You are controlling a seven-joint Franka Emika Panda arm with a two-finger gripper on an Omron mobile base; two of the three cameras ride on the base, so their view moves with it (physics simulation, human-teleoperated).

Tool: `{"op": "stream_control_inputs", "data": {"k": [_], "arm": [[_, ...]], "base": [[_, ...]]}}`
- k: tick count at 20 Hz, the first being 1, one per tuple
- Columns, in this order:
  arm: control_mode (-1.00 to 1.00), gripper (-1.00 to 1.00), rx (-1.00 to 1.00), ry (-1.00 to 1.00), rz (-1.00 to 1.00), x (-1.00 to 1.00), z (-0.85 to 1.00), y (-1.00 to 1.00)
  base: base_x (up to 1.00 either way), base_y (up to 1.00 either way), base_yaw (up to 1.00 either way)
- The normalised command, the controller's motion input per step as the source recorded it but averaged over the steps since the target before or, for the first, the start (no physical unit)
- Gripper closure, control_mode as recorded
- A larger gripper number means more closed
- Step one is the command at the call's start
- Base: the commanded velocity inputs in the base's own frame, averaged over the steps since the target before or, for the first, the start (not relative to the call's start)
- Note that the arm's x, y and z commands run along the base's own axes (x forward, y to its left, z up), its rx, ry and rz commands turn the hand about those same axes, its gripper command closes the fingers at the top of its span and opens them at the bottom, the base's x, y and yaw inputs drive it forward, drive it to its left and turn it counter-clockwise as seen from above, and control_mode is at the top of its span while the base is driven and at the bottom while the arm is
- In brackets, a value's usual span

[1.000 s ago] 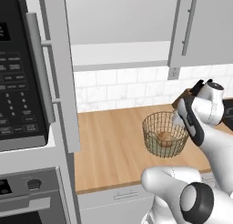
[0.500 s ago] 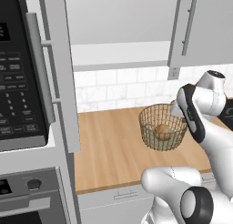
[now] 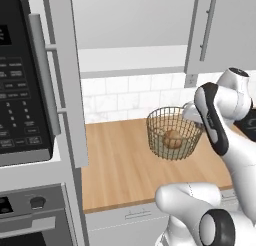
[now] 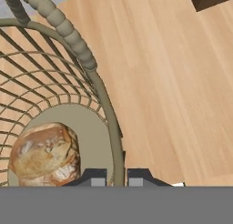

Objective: Open the cabinet, pick up the bread from the cabinet and place it in the basket. Then move the basket to the dining counter.

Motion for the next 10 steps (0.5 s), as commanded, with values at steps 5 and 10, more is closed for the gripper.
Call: {"op": "stream_control_inputs", "data": {"k": [5, 10], "arm": [[-1.0, 1.0, 0.02, -0.02, 0.0, -0.01, 0.5, 0.0], [-1.0, 1.0, 0.0, -0.02, -0.03, -0.01, 0.36, 0.0]], "base": [[0.0, 0.0, 0.0], [0.0, 0.0, 0.0]]}}
